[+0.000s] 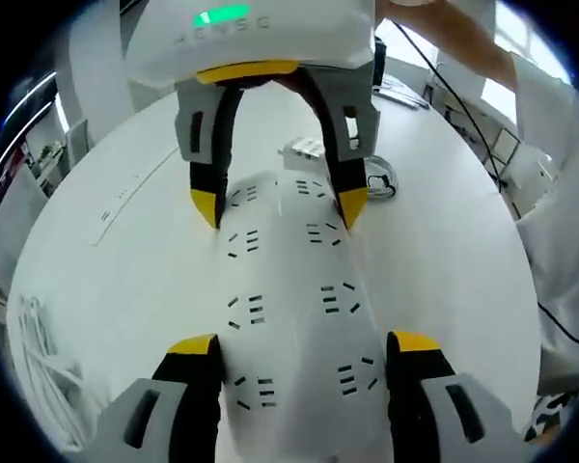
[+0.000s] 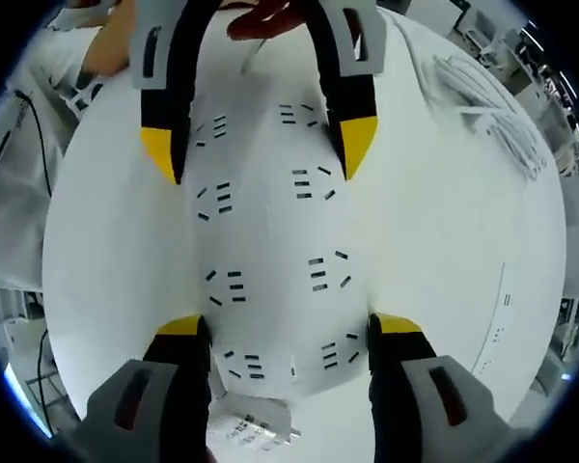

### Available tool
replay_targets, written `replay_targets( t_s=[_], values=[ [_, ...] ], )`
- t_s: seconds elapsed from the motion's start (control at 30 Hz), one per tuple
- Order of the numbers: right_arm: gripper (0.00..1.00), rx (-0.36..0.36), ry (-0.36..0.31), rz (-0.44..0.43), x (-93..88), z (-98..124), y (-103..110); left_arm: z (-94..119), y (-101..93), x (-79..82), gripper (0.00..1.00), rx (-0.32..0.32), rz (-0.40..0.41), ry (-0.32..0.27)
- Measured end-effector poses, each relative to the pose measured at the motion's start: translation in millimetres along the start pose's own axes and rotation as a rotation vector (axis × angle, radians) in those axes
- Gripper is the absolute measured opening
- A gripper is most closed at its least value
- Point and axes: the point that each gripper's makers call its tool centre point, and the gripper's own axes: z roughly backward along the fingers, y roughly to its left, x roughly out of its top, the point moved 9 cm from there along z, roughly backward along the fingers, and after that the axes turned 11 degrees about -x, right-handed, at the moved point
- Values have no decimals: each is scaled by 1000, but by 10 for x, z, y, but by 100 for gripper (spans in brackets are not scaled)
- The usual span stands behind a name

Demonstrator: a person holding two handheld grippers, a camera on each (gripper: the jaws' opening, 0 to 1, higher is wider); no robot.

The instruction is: Straighten the power strip on the desk, plug the charger into it

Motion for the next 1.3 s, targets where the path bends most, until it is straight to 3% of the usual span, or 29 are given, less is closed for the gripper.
replay_targets(
  t_s=[0.7, 0.93, 1.07, 1.3],
  values=[
    [65, -14, -20, -73, -11, 25, 140, 9, -42, -26, 69, -9, -17, 20],
    [65, -1, -10, -25, -10, 25, 156, 20, -59, -26, 69, 11, -3, 37],
    [65, 10, -6, 113, -37, 38, 184, 23, -58, -31, 69, 6, -6, 31],
    [64, 14, -11, 92, -55, 37, 188, 25, -49, -27, 68, -2, -11, 31]
  ],
)
